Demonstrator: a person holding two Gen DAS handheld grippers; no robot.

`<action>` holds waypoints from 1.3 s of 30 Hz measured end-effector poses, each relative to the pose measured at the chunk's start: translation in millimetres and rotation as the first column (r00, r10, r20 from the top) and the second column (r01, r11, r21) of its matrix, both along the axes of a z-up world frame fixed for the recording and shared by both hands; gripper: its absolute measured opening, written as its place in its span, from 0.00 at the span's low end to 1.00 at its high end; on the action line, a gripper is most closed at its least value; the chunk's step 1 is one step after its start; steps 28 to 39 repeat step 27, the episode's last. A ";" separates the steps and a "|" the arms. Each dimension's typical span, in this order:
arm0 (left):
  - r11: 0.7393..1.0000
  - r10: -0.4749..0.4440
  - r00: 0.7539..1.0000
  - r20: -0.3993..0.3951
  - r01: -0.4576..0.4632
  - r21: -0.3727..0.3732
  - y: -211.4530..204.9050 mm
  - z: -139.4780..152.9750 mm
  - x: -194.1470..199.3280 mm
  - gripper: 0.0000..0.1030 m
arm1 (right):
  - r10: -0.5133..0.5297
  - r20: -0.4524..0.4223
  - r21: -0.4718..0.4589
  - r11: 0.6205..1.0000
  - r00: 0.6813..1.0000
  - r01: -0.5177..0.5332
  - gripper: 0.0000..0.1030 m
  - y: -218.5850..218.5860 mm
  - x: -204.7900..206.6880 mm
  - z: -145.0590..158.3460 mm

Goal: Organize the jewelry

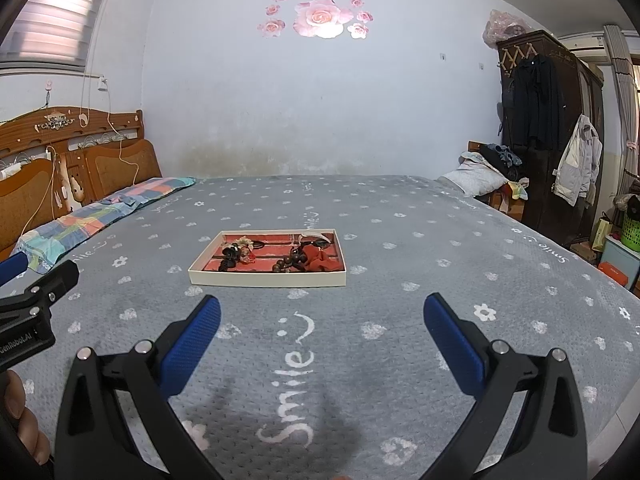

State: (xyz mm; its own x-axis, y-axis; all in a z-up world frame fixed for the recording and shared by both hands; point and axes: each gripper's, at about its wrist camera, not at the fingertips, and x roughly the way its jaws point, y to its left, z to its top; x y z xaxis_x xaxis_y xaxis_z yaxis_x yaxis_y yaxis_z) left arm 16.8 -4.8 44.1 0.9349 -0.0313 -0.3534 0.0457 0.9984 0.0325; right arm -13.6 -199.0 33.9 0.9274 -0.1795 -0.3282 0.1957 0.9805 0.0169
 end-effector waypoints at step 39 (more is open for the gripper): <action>1.000 0.005 1.000 -0.007 -0.005 -0.007 2.5 0.7 1.4 0.96 | 0.000 0.002 -0.002 1.000 1.000 0.000 0.96 0.1 0.1 0.2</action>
